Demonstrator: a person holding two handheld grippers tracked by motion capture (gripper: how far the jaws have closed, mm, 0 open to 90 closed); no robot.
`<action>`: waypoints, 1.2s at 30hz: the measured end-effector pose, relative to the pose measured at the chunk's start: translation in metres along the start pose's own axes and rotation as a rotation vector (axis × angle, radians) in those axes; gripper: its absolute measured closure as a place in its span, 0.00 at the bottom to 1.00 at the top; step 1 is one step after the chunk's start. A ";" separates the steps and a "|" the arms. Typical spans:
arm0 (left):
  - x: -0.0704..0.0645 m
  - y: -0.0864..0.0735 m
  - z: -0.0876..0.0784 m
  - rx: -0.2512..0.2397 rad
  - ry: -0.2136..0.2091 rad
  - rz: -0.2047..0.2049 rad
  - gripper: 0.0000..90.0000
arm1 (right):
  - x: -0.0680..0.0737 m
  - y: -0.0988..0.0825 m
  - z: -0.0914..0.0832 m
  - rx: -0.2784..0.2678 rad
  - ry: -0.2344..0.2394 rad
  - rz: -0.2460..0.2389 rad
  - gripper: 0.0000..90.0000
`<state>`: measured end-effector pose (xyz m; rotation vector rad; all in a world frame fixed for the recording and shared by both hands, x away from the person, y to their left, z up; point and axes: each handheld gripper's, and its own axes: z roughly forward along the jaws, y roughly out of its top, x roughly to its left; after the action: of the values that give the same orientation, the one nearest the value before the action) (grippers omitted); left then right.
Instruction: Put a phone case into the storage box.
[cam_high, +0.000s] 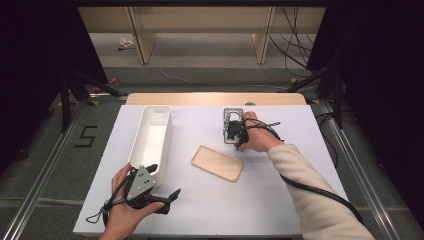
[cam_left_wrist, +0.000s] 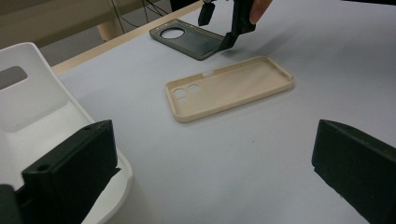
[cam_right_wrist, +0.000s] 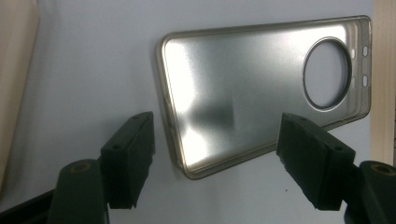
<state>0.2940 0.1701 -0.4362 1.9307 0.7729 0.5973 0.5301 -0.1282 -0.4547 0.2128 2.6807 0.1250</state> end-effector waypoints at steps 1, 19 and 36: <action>0.000 0.000 0.000 0.000 0.000 0.000 0.00 | 0.000 0.001 0.001 0.008 0.002 -0.005 0.34; -0.001 0.000 0.000 0.000 -0.003 -0.002 0.00 | -0.002 0.007 0.006 0.023 0.023 -0.059 0.40; -0.001 0.000 0.000 -0.004 -0.002 0.001 0.00 | -0.005 0.009 0.006 0.032 0.075 -0.074 0.54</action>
<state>0.2935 0.1695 -0.4359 1.9284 0.7686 0.5972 0.5381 -0.1199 -0.4568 0.1211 2.7624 0.0689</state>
